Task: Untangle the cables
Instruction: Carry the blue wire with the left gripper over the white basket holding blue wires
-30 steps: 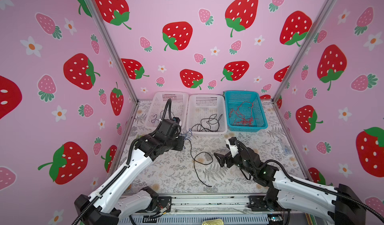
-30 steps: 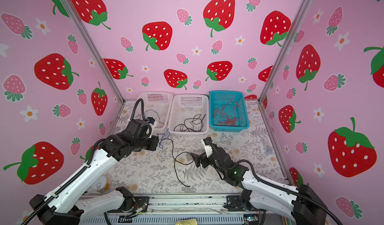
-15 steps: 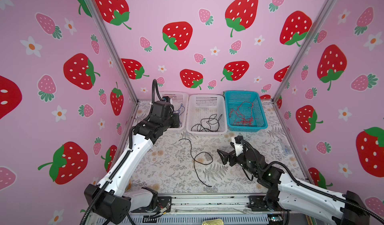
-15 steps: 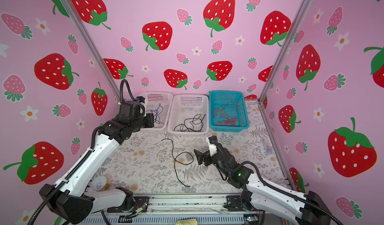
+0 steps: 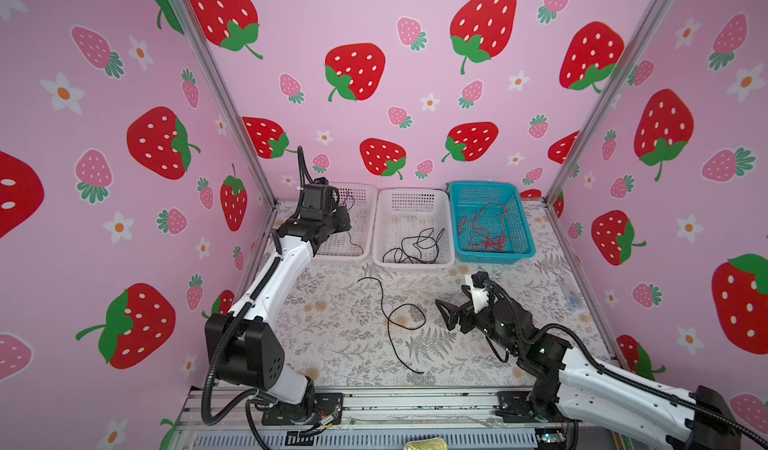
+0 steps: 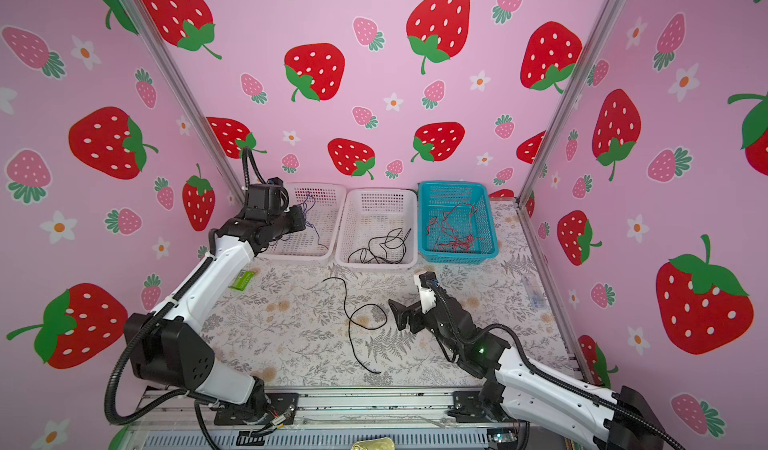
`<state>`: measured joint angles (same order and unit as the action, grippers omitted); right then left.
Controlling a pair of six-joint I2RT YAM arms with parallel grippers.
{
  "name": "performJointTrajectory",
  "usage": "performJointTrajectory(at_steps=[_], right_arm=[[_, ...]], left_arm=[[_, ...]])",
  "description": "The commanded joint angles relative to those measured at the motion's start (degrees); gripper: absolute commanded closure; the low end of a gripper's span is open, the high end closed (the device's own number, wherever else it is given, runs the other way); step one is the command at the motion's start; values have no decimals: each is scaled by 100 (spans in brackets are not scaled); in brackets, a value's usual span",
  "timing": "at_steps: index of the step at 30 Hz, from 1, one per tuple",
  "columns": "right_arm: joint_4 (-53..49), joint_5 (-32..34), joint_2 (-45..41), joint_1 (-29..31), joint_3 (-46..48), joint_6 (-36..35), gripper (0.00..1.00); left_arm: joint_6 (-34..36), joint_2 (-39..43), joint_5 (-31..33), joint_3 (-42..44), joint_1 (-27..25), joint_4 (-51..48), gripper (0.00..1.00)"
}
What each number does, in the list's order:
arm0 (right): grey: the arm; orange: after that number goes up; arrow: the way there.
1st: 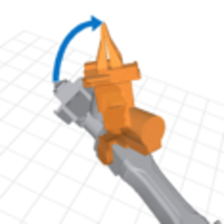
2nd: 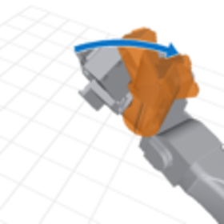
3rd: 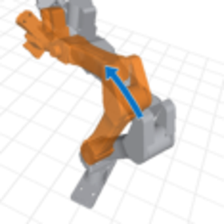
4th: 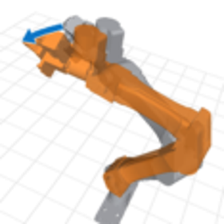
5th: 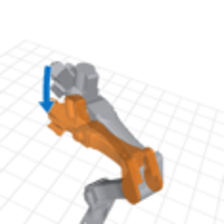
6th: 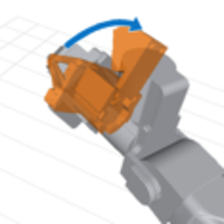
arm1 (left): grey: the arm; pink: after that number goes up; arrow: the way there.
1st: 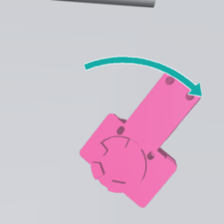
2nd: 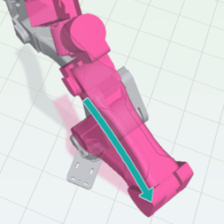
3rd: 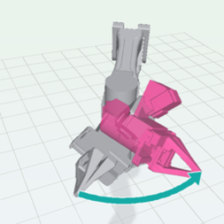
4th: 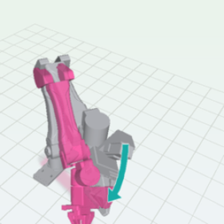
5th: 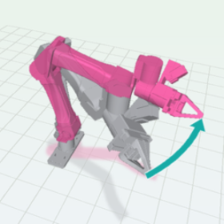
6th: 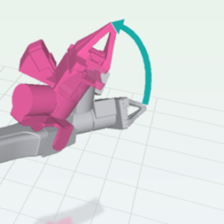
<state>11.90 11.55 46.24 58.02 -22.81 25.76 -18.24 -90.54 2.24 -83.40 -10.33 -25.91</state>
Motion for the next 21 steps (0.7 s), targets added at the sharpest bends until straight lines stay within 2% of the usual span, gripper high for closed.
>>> performJointTrajectory(at_steps=[1, 10, 18, 21], right_arm=[[74, -148, 53, 38, 23, 118, 1], [49, -185, 68, 60, 129, 201, 1], [40, -214, 139, 69, 93, 228, 1], [55, -253, 204, 86, 75, 258, 1]], left_arm=[[-3, -469, -39, -456, 29, 48, 100], [-86, -1219, -43, -727, 105, -95, 100], [-234, -1562, -244, -696, 272, -231, 100], [-292, -1576, -252, -717, 286, -267, 97]])
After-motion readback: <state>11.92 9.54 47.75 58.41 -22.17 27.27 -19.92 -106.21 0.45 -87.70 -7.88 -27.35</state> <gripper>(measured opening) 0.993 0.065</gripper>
